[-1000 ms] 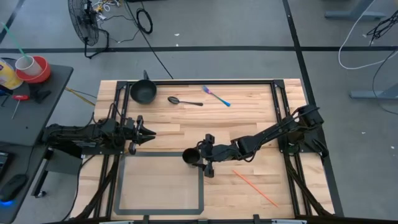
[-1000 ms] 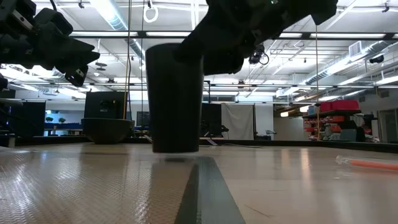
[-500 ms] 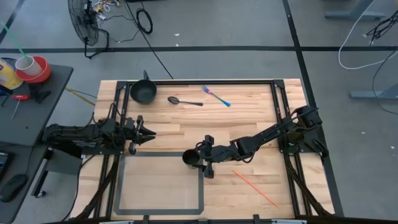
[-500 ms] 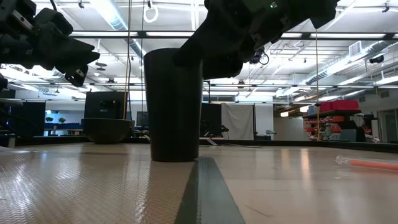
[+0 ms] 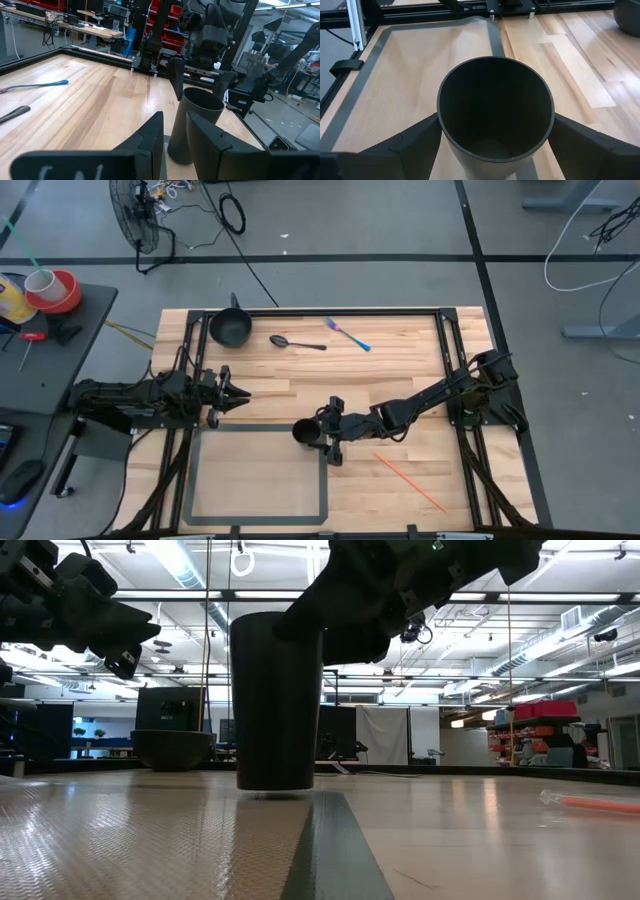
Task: Pick & Place Utensil
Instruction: Put the black cup on the top right of the transparent mat
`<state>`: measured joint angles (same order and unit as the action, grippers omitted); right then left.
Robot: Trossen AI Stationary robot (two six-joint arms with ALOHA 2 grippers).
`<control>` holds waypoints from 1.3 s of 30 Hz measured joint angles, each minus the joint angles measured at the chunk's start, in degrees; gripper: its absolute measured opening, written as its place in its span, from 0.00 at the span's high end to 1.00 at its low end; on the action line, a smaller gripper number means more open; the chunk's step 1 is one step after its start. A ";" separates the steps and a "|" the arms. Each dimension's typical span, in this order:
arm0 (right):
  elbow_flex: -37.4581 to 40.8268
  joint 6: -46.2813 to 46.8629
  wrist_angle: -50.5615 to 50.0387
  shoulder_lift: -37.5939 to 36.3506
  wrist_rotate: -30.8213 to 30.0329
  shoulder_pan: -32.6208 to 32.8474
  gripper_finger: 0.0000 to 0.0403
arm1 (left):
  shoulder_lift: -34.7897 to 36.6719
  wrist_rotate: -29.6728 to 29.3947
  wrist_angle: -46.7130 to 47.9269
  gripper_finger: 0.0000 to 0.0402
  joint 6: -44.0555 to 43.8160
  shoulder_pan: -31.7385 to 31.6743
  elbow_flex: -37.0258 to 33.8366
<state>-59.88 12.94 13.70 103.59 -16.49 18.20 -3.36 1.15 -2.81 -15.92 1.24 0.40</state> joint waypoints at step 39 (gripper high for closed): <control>-0.04 -3.97 1.37 1.31 0.87 0.66 0.04 | 0.00 0.00 0.02 0.78 0.00 0.01 0.00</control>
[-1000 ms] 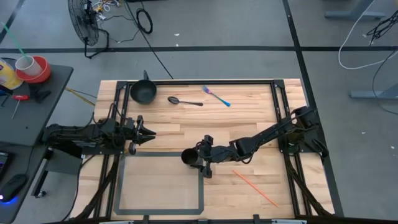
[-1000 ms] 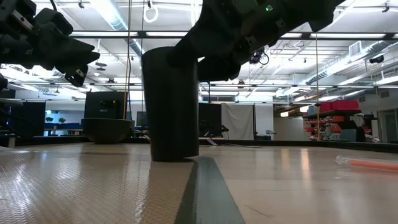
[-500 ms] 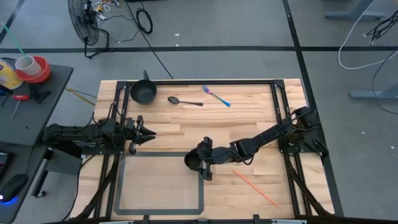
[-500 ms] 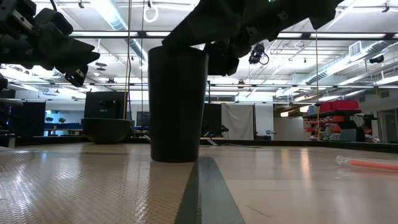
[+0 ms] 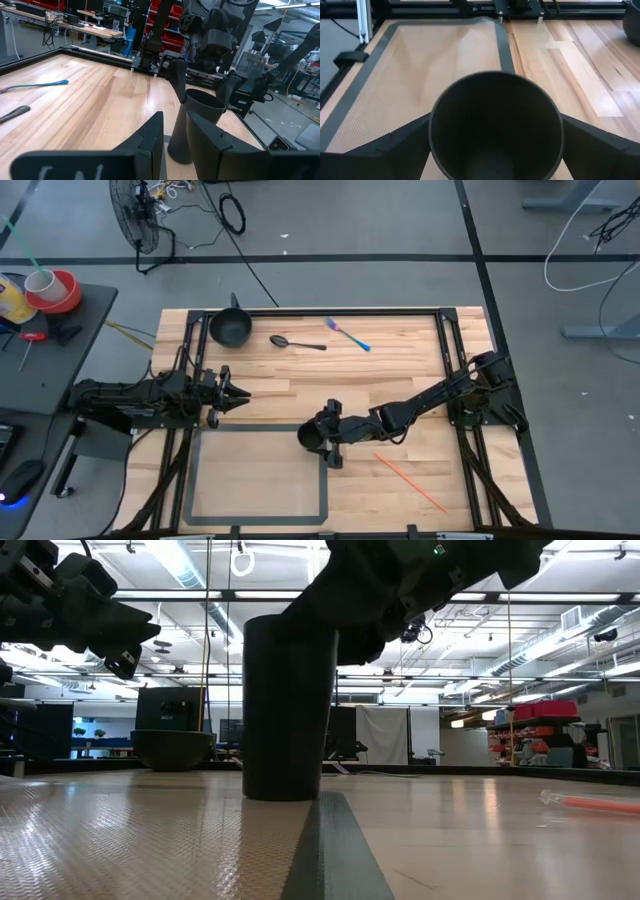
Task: Pick & Place Utensil
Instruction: Put the black cup on the top right of the transparent mat
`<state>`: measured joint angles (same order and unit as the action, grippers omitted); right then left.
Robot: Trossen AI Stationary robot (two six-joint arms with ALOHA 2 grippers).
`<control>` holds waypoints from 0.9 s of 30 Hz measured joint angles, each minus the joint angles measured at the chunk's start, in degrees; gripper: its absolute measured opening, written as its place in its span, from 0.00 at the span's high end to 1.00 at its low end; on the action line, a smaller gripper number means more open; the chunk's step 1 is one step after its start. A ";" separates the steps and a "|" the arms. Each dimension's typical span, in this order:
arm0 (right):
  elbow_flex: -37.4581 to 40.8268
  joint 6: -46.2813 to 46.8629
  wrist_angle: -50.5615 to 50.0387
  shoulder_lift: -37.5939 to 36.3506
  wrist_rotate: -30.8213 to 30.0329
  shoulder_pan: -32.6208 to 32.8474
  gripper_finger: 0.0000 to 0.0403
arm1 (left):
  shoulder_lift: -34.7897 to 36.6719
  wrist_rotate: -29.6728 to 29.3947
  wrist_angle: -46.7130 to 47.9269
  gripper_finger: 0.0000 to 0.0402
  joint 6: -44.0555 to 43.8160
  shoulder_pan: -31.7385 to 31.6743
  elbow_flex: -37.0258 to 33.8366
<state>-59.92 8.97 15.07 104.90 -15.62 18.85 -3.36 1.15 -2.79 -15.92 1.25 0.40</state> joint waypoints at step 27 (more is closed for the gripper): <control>-0.19 -0.44 6.68 0.96 3.10 0.00 0.15 | 0.01 0.00 0.02 0.78 0.00 0.00 -0.01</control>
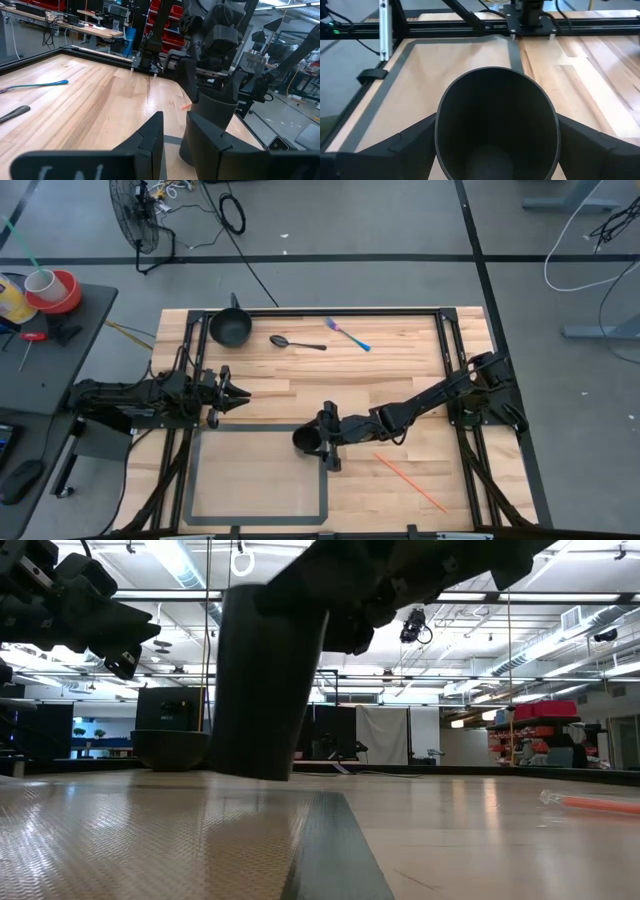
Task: Pick & Place Utensil
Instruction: Put the black cup on the top right of the transparent mat
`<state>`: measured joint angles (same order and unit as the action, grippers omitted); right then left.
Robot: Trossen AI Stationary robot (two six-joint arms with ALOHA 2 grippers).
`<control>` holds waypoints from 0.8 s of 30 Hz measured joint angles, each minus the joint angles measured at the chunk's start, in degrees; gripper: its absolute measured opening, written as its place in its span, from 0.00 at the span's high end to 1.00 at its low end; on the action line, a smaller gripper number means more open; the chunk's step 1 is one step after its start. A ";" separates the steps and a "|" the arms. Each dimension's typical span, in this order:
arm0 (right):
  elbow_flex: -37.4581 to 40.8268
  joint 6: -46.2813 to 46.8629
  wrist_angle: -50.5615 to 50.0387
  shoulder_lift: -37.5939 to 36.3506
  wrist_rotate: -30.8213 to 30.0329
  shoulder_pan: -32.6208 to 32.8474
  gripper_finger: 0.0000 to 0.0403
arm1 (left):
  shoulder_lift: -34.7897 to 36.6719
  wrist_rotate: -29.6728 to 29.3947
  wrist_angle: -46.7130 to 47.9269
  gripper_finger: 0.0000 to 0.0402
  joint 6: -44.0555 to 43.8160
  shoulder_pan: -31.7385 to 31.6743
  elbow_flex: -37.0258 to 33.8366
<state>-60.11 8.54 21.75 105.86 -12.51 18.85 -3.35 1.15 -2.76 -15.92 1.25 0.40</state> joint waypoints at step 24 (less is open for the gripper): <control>-4.34 -0.10 -5.89 3.06 0.64 -0.68 0.02 | -0.01 0.02 -0.02 0.78 0.00 -0.01 0.01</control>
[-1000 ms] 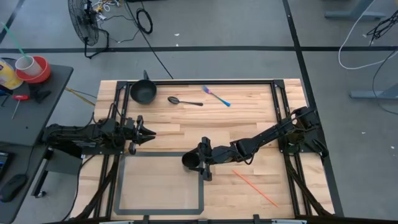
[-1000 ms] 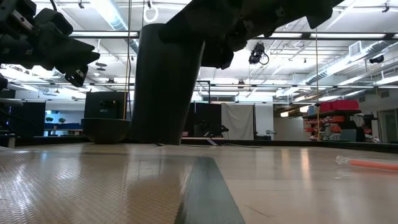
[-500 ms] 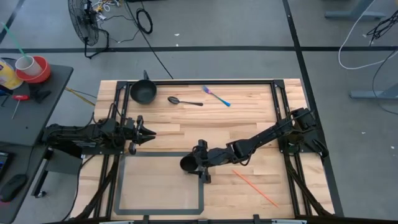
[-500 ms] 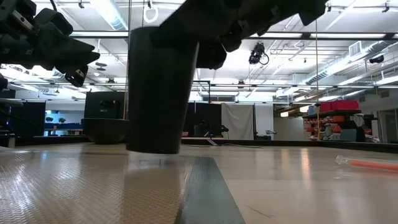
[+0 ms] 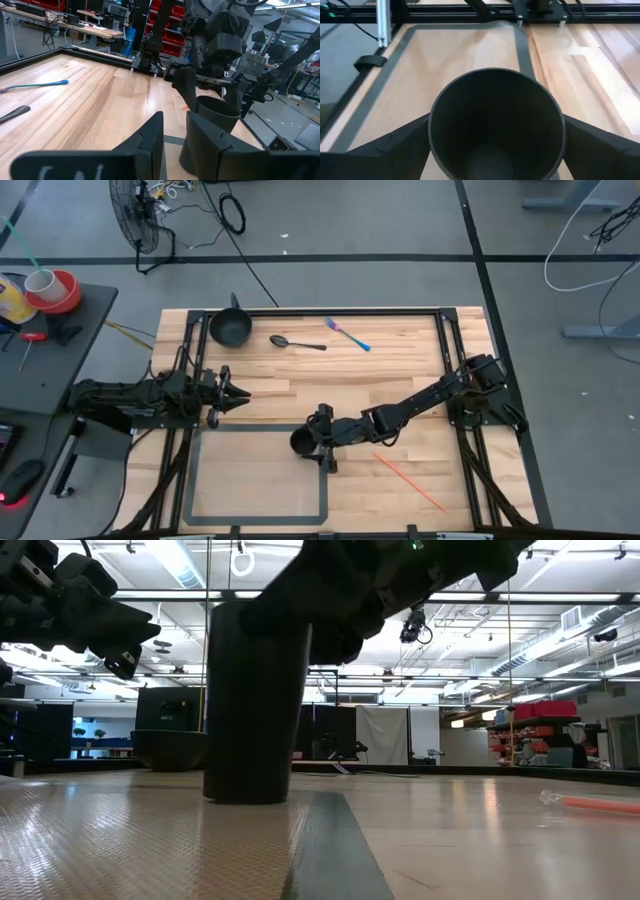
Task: Pick & Place Utensil
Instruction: Put the black cup on the top right of the transparent mat
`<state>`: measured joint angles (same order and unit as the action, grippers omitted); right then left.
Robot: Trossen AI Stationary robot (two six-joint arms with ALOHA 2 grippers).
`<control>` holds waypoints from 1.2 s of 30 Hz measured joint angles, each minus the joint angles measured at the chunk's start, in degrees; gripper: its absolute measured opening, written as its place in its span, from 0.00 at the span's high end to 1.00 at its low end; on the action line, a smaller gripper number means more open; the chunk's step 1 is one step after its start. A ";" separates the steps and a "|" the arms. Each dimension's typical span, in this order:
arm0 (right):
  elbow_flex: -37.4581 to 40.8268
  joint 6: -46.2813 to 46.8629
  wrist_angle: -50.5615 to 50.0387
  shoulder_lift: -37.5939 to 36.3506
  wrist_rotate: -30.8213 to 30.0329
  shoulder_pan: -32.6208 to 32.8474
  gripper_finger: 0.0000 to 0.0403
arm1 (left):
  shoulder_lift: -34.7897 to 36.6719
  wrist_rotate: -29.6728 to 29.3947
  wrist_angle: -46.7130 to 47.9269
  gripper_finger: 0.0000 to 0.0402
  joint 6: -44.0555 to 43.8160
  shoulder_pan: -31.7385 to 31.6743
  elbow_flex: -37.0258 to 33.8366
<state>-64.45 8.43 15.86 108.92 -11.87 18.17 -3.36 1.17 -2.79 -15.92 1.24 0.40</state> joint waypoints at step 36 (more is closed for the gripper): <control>0.06 14.62 -15.77 3.63 -5.53 9.27 0.01 | 0.00 0.00 0.00 0.78 0.00 0.01 -0.01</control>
<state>-64.38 23.06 0.08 112.56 -17.40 27.44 -3.36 1.17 -2.79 -15.92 1.25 0.39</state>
